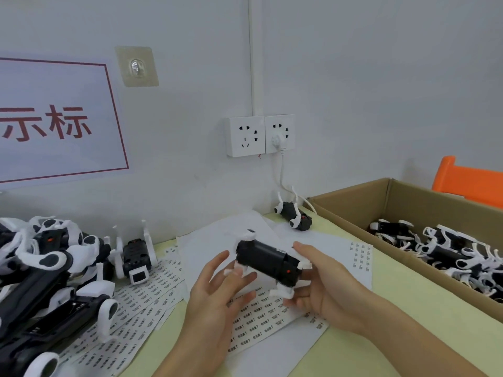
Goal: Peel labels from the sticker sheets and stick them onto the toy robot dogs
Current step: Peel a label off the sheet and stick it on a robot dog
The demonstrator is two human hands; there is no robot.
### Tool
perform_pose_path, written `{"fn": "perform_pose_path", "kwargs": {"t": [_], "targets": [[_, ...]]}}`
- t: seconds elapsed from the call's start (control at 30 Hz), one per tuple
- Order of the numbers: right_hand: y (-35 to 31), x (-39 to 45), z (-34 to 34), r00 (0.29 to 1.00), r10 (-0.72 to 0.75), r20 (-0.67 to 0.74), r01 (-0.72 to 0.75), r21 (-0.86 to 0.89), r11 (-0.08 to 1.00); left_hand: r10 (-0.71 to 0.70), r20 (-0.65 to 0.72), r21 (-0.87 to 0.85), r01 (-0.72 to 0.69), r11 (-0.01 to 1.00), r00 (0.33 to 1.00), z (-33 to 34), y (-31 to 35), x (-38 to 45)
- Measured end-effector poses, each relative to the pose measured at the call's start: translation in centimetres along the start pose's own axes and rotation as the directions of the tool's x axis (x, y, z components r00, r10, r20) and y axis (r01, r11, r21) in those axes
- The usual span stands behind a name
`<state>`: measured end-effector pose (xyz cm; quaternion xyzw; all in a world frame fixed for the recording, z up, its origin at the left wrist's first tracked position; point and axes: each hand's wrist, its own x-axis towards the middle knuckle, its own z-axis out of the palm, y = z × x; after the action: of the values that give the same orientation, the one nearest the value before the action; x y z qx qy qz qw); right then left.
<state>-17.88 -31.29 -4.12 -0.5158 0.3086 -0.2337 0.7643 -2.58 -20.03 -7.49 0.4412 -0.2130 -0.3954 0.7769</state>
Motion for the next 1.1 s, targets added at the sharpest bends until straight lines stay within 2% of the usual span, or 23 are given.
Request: {"fn": "perform_pose_path", "kwargs": {"t": [0.13, 0.23, 0.3, 0.4, 0.47, 0.53, 0.63, 0.7, 0.73, 0.77, 0.8, 0.87, 0.93, 1.0, 1.1], "targets": [[-1.3, 0.8, -3.0, 0.992, -0.051, -0.113, 0.075, 0.220, 0.973, -0.011, -0.010, 0.004, 0.011, 1.000, 1.000, 0.2, 0.2, -0.2], [-2.6, 1.2, -7.0, 0.930, -0.152, -0.334, 0.295, 0.434, 0.851, -0.022, -0.006, 0.007, 0.022, 1.000, 1.000, 0.3, 0.3, -0.4], [-3.2, 1.2, -10.1, 0.855, -0.208, -0.476, 0.446, 0.468, 0.763, -0.030, -0.002, 0.004, 0.030, 1.000, 1.000, 0.3, 0.3, -0.4], [-3.0, 1.4, -13.3, 0.812, -0.179, -0.555, 0.477, 0.455, 0.752, -0.047, 0.007, 0.004, 0.047, 0.999, 0.999, 0.3, 0.3, -0.4], [-2.3, 1.9, -13.6, 0.808, -0.161, -0.567, 0.417, 0.358, 0.835, -0.055, 0.002, 0.001, 0.055, 0.999, 0.999, 0.3, 0.3, -0.4], [-1.8, 2.6, -12.6, 0.820, -0.176, -0.544, 0.324, 0.188, 0.927, -0.062, -0.004, -0.005, 0.062, 0.998, 0.998, 0.3, 0.3, -0.4], [-1.5, 3.3, -11.3, 0.822, -0.203, -0.532, 0.286, 0.077, 0.955, -0.079, -0.017, 0.003, 0.079, 0.997, 0.997, 0.4, 0.3, -0.3], [-1.3, 3.3, -10.5, 0.787, -0.275, -0.552, 0.222, -0.163, 0.961, -0.091, -0.020, 0.029, 0.091, 0.995, 0.996, 0.3, 0.3, -0.3], [-1.0, 3.2, -10.1, 0.766, -0.350, -0.540, 0.165, -0.361, 0.918, -0.096, -0.023, 0.046, 0.097, 0.994, 0.995, 0.3, 0.3, -0.3], [-0.7, 3.1, -9.6, 0.749, -0.447, -0.489, 0.119, -0.564, 0.817, -0.100, -0.026, 0.063, 0.101, 0.993, 0.995, 0.3, 0.3, -0.3], [-0.2, 2.9, -9.1, 0.751, -0.533, -0.390, 0.094, -0.735, 0.671, -0.101, -0.027, 0.081, 0.103, 0.991, 0.995, 0.4, 0.4, -0.3], [0.7, 3.0, -8.5, 0.806, -0.562, -0.187, 0.082, -0.905, 0.418, -0.093, -0.012, 0.121, 0.094, 0.988, 0.996, 0.5, 0.5, -0.4], [1.2, 3.3, -8.4, 0.863, -0.501, -0.063, 0.073, -0.966, 0.248, -0.074, 0.016, 0.183, 0.070, 0.981, 0.997, 0.7, 0.5, -0.6], [1.4, 3.4, -8.5, 0.875, -0.482, -0.037, 0.063, -0.980, 0.189, -0.039, 0.051, 0.282, 0.023, 0.959, 0.998, 0.9, 0.4, -0.9], [1.2, 3.3, -8.7, 0.863, -0.504, -0.028, 0.079, -0.978, 0.191, 0.082, 0.057, 0.382, -0.098, 0.919, 0.995, 1.3, 0.1, -1.2]]}}
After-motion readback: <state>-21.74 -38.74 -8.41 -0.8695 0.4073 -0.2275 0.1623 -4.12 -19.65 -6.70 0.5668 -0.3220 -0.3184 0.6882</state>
